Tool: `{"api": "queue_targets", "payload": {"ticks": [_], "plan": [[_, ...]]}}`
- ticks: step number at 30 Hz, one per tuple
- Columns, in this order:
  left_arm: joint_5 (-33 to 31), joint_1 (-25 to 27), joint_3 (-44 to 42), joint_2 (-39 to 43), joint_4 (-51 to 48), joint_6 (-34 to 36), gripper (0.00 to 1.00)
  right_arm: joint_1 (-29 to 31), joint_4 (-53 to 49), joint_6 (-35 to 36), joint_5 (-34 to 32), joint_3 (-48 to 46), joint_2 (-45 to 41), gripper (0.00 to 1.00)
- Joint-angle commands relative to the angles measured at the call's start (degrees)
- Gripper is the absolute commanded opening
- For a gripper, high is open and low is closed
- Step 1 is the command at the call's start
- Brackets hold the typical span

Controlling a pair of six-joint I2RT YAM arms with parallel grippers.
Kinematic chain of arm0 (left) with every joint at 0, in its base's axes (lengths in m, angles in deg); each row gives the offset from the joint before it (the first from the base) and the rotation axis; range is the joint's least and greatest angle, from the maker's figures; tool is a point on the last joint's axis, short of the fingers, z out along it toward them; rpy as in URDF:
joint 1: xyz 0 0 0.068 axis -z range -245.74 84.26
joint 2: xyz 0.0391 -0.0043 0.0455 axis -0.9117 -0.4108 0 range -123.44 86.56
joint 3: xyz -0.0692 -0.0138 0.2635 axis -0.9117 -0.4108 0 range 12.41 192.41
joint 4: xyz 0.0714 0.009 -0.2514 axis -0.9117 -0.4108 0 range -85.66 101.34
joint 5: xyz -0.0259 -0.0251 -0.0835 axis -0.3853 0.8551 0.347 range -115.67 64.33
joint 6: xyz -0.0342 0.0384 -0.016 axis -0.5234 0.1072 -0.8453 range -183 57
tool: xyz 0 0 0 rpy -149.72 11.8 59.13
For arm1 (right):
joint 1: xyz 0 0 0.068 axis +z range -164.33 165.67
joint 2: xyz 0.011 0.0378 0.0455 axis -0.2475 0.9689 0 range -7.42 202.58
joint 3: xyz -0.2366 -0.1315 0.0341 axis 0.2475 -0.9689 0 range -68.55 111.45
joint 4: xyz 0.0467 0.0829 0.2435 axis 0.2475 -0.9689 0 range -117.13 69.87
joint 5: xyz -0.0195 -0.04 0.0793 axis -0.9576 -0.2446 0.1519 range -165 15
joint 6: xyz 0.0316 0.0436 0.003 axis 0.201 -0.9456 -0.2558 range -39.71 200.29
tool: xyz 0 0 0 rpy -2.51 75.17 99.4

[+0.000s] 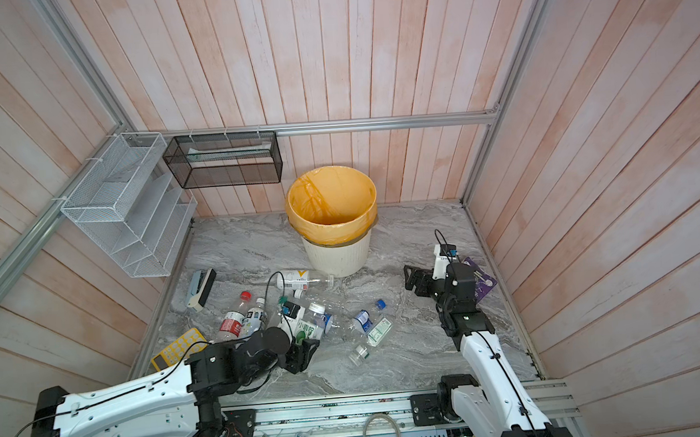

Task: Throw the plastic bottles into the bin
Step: 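Lift the lemon bottle over the bin and open the left gripper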

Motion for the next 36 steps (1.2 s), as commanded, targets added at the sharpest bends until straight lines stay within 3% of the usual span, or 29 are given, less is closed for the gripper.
{"api": "queue_targets", "payload": {"ticks": [1, 6, 11, 14, 20, 22, 23, 36], "plan": [[-11.2, 0.5, 1.4, 5.2, 10.5, 9.4, 0.42, 0.3, 1.5, 0.4, -1.1, -0.7, -1.2, 0.93], [-13.0, -2.5, 4.8, 2.1, 26.8, 24.6, 0.42, 0.3, 1.6, 0.4, 0.9, -0.9, -1.7, 0.93], [6.5, -19.5, 18.2, -10.0, 33.1, 29.3, 0.42, 0.3, 1.2, 0.2, 3.9, -0.4, -2.1, 0.92], [17.5, -28.4, 34.0, -22.8, 29.4, 27.3, 0.43, 0.4, 0.3, 0.2, 5.5, 0.5, -2.2, 0.91], [25.1, -32.1, 70.9, -49.2, 6.4, 23.5, 0.75, 0.4, -4.4, 1.3, 5.1, 1.1, -4.3, 0.91], [24.0, -32.2, 76.4, -52.6, 2.5, 23.2, 0.96, 0.4, -6.5, 1.6, 4.0, 1.4, -5.3, 0.92], [23.5, -32.2, 76.4, -52.8, 3.0, 23.1, 1.0, 0.4, -7.3, 1.6, 3.7, 1.6, -5.9, 0.92], [13.8, -29.1, 53.0, -35.3, 17.0, 27.5, 1.0, 0.8, -16.1, -6.3, 1.2, 3.0, -8.6, 0.92]]}}
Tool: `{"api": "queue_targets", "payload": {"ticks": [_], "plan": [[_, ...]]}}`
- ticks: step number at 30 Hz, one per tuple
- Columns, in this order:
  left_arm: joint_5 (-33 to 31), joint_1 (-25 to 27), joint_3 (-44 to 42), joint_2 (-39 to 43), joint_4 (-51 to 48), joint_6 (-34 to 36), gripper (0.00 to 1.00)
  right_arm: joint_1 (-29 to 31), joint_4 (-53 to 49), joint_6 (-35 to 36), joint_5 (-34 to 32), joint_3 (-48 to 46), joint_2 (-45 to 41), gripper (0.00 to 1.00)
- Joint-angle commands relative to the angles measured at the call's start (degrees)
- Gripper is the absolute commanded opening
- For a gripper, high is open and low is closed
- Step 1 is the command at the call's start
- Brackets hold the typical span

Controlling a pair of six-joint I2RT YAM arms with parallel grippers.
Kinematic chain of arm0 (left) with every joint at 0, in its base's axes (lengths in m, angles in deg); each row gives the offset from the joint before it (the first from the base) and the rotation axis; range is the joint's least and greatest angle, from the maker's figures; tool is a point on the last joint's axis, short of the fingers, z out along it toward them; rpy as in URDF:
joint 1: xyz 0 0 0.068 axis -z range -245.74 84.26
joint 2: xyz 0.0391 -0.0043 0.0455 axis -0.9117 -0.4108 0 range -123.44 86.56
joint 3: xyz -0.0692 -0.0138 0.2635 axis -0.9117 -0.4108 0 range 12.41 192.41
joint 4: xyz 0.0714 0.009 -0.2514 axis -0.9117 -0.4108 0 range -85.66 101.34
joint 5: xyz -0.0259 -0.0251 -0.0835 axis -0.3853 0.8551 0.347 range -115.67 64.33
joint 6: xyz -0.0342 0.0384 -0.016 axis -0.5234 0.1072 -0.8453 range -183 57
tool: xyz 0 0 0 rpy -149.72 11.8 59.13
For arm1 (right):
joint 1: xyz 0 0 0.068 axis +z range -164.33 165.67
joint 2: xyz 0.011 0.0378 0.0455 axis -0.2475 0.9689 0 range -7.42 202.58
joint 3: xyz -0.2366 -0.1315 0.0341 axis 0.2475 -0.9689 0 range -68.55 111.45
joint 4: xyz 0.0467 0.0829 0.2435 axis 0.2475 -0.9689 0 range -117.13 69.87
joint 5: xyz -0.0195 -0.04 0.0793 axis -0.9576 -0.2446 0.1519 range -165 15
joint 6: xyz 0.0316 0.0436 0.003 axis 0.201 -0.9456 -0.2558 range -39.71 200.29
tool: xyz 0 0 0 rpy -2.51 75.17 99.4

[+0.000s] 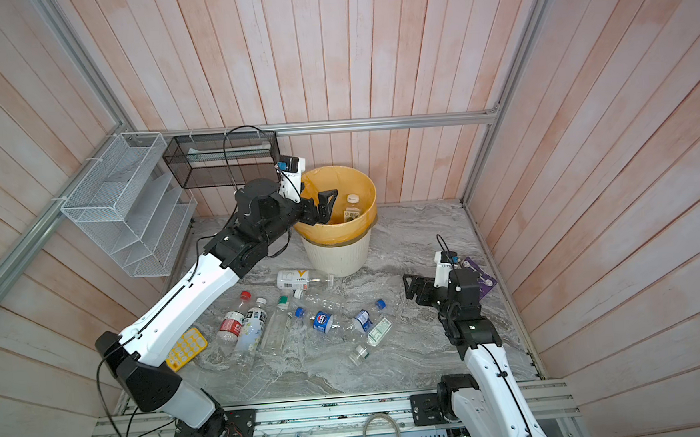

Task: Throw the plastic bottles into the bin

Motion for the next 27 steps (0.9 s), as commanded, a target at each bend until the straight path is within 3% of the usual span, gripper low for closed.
{"api": "queue_targets", "payload": {"ticks": [1, 7, 13, 19, 27], "plan": [[-3.3, 2.7, -5.7, 4.6, 5.4, 4.8, 1.0, 0.6, -3.6, -4.1, -1.9, 1.4, -1.7, 0.92], [-7.9, 11.7, -14.5, 8.0, 4.0, 9.2, 1.0, 0.7, -3.9, -4.4, -7.4, 0.6, -1.9, 0.95], [-12.1, 21.9, -23.9, 7.2, 2.2, 6.0, 1.0, 0.7, 0.6, -4.5, -10.9, -1.2, -0.5, 0.98], [-12.0, 28.8, -25.5, -2.4, -1.2, -1.6, 0.99, 0.7, 2.7, -4.5, -13.9, -2.7, -0.9, 0.99], [-7.2, 32.4, -21.1, -15.4, -4.7, -6.6, 0.94, 0.7, 3.7, -4.6, -15.2, -4.4, -1.9, 0.99]]}}
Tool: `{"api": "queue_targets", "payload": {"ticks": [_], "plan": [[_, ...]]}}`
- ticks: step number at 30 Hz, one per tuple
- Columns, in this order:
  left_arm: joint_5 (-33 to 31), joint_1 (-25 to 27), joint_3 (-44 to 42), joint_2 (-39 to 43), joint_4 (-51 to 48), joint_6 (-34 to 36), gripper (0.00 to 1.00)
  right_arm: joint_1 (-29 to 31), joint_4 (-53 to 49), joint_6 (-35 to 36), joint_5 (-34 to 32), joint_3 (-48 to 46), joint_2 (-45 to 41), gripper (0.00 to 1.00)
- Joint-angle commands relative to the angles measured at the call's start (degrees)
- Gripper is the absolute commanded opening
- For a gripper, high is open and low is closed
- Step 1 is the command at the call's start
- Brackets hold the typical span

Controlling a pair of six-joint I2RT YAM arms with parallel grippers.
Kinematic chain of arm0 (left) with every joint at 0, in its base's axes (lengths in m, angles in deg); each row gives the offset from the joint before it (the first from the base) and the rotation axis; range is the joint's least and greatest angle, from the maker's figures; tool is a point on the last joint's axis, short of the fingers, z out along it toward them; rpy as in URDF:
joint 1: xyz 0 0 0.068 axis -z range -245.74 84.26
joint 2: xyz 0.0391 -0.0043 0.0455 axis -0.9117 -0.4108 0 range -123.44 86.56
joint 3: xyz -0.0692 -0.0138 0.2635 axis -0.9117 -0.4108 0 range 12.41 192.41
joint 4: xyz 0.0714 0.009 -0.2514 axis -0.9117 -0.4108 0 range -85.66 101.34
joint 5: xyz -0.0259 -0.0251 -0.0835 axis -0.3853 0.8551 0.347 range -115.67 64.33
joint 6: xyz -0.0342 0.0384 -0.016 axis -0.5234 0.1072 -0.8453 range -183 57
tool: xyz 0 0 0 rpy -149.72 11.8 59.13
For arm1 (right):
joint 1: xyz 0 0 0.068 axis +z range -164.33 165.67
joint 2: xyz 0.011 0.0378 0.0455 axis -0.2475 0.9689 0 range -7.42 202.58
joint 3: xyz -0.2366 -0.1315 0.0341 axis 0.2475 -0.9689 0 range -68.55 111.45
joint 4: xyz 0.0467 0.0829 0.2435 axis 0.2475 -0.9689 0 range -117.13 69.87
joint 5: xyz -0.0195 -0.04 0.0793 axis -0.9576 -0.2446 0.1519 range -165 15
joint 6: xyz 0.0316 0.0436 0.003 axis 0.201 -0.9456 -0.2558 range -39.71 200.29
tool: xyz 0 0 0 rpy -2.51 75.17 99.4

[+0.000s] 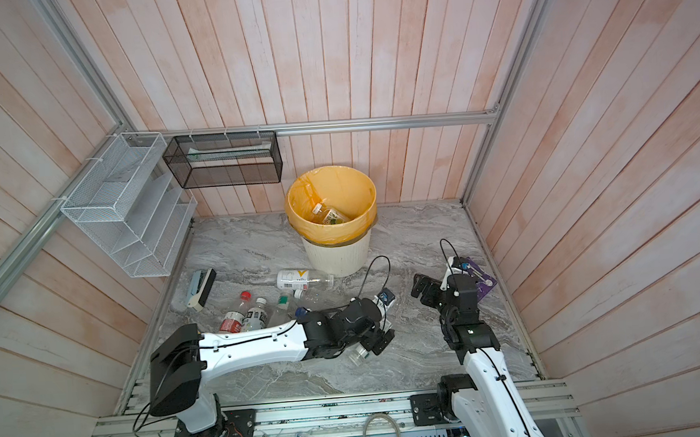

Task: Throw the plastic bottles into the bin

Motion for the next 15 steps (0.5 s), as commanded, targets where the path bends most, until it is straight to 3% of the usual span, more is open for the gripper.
{"api": "queue_targets", "payload": {"ticks": [1, 15], "plan": [[1.8, 0.7, 3.8, -2.8, -2.5, -3.1, 0.93, 0.2, 1.5, -0.3, -1.7, -1.2, -0.6, 0.99], [4.7, 0.7, 9.4, -12.3, -5.7, -3.6, 0.86, -0.1, 3.2, 0.4, -0.6, -2.5, -0.3, 0.99]]}}
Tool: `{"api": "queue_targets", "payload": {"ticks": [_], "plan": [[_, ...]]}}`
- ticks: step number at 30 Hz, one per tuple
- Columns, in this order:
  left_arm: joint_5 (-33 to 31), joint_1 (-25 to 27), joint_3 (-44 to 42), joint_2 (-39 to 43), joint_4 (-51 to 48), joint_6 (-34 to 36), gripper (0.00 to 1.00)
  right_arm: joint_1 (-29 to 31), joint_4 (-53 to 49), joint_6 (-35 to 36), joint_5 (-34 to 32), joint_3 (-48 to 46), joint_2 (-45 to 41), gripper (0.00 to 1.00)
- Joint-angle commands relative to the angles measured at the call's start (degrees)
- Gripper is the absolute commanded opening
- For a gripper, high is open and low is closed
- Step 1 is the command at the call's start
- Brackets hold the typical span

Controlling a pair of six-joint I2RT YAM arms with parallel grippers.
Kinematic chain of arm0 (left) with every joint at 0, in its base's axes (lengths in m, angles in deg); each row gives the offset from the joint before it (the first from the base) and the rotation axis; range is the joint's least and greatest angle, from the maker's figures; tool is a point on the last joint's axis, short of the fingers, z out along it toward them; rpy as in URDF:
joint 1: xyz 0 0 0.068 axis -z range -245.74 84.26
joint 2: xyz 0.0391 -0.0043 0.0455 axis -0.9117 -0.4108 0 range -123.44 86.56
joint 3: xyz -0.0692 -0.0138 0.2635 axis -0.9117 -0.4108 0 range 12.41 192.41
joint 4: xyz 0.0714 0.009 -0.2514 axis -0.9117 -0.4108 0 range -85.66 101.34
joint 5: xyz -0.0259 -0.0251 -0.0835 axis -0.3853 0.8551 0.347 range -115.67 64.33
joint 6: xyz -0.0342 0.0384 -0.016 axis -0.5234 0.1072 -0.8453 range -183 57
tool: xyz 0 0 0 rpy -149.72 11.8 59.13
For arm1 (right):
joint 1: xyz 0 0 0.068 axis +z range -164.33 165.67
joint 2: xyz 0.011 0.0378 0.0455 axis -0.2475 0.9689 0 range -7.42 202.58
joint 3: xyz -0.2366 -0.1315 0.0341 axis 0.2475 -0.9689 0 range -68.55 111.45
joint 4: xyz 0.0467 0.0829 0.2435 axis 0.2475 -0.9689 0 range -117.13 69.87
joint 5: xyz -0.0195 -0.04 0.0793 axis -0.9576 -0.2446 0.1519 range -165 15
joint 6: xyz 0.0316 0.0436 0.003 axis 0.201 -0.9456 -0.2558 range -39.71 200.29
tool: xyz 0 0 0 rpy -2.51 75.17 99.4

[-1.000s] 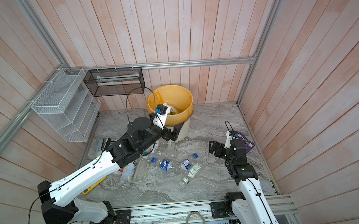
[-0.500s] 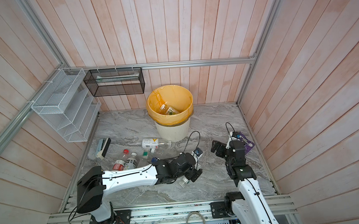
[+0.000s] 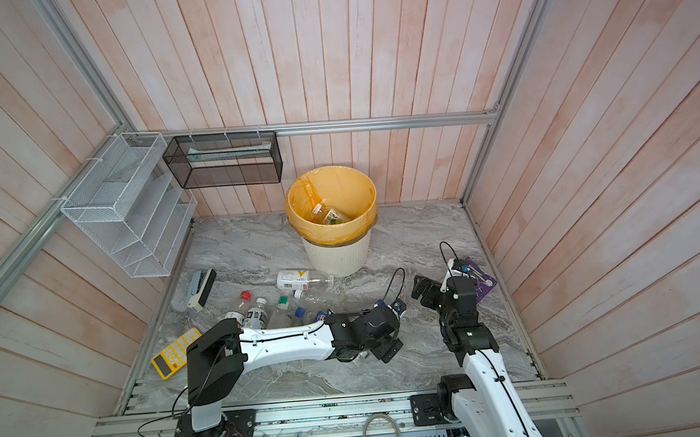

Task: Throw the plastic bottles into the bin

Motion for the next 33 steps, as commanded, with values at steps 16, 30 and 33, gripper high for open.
{"api": "queue_targets", "payload": {"ticks": [16, 30, 33], "plan": [[1.9, 0.3, 2.7, -2.6, -2.0, -1.5, 0.84, -0.7, 1.4, 0.8, 0.5, -1.9, -0.7, 0.99], [-3.4, 1.2, -1.2, 5.4, 1.8, -1.9, 0.87, -1.4, 1.1, 1.2, 0.9, -1.9, -1.6, 0.99], [-4.6, 1.2, -1.7, 5.1, 1.2, -1.8, 0.88, -1.6, 1.1, 1.1, 1.2, -1.9, -1.8, 0.99]]}}
